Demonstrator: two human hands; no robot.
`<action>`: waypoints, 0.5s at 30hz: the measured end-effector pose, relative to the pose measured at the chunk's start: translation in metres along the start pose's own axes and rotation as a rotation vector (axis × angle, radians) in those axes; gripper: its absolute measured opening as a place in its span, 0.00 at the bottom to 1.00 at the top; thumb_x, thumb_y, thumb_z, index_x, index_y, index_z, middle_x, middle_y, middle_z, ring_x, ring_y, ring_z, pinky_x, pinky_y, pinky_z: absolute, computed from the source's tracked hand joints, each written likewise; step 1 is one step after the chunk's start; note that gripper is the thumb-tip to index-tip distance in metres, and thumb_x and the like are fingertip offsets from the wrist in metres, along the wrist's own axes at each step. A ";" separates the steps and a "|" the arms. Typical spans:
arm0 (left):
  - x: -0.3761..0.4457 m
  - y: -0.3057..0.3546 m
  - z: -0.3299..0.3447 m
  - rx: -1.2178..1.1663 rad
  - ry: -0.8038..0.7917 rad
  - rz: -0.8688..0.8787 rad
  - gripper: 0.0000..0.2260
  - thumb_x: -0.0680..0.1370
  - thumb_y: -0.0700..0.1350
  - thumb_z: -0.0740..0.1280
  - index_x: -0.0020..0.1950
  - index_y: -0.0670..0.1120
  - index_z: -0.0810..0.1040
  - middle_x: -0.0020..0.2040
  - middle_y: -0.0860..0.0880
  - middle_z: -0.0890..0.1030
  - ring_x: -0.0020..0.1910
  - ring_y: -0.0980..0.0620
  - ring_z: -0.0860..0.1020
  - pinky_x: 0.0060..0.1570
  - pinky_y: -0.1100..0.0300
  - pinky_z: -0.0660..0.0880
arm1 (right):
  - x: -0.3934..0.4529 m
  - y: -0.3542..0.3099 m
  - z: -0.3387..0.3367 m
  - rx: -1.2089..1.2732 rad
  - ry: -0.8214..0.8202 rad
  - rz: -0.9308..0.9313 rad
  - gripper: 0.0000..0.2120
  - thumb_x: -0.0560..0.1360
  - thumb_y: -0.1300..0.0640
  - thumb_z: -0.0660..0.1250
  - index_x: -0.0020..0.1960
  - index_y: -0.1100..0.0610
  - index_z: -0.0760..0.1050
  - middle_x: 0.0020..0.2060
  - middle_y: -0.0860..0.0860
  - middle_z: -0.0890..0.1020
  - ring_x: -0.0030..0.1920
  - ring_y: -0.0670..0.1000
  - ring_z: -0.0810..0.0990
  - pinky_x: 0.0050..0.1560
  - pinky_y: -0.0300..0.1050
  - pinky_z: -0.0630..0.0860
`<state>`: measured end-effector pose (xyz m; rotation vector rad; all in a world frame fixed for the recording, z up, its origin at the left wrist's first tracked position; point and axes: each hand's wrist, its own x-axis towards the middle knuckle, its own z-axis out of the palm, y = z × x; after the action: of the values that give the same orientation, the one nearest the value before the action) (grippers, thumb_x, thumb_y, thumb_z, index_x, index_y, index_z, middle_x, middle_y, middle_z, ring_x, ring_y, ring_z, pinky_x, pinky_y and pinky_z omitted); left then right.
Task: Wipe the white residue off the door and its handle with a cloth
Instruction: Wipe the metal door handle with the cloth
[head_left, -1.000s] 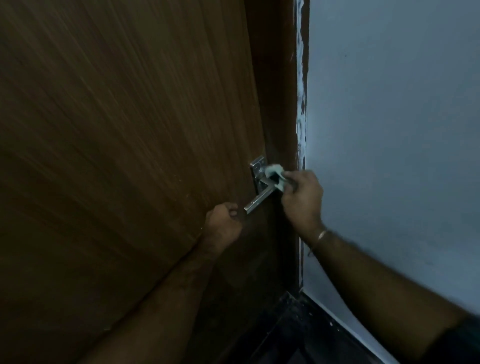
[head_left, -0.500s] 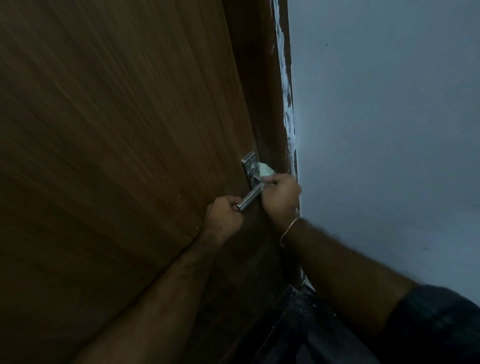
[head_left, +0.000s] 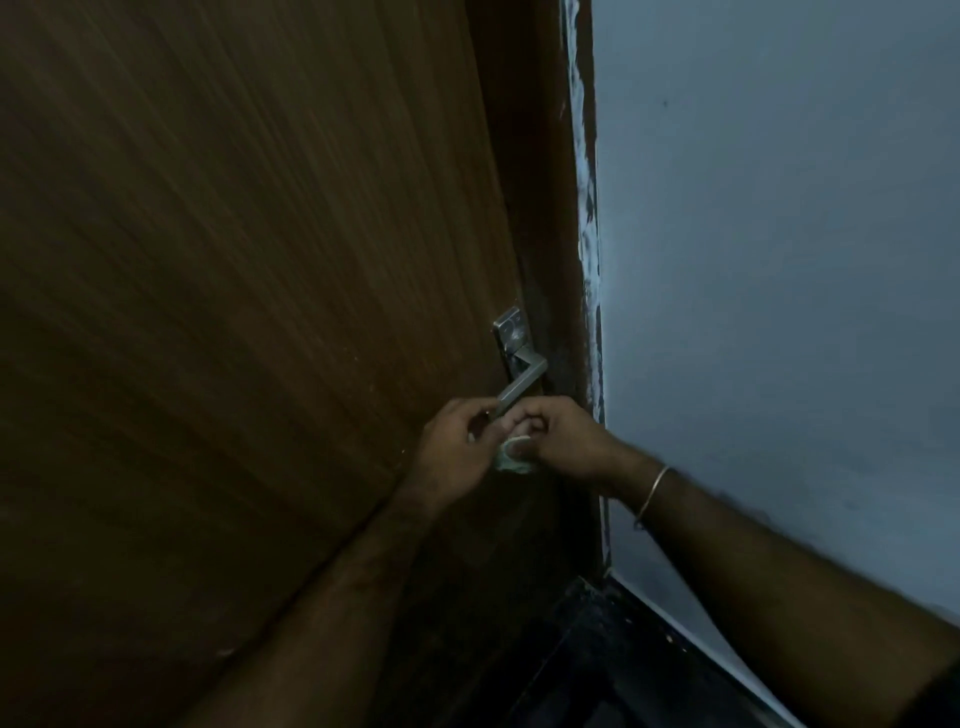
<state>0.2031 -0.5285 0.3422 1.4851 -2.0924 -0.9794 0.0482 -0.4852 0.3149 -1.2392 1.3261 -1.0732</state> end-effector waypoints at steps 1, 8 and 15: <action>0.001 -0.001 -0.001 -0.005 -0.039 0.006 0.15 0.78 0.49 0.68 0.65 0.53 0.76 0.62 0.53 0.74 0.56 0.56 0.75 0.55 0.55 0.78 | 0.001 -0.005 -0.005 0.010 -0.016 0.004 0.08 0.73 0.67 0.69 0.50 0.58 0.79 0.46 0.53 0.83 0.48 0.51 0.83 0.51 0.47 0.81; 0.018 0.008 0.000 -0.049 0.137 -0.100 0.10 0.74 0.43 0.73 0.49 0.56 0.77 0.54 0.54 0.79 0.50 0.56 0.78 0.46 0.61 0.78 | 0.022 -0.020 -0.026 -0.231 0.496 -0.092 0.09 0.74 0.66 0.68 0.46 0.52 0.80 0.45 0.47 0.81 0.46 0.44 0.80 0.48 0.36 0.77; 0.017 0.003 -0.006 -0.013 0.240 -0.113 0.10 0.79 0.37 0.65 0.49 0.53 0.77 0.48 0.55 0.78 0.48 0.58 0.76 0.44 0.66 0.72 | 0.026 0.005 0.010 -0.781 0.367 -0.422 0.15 0.77 0.67 0.63 0.63 0.61 0.76 0.62 0.59 0.79 0.64 0.57 0.76 0.69 0.48 0.67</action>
<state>0.1992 -0.5455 0.3470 1.6417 -1.8477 -0.8066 0.0580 -0.5105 0.3066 -2.0330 1.9219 -1.1430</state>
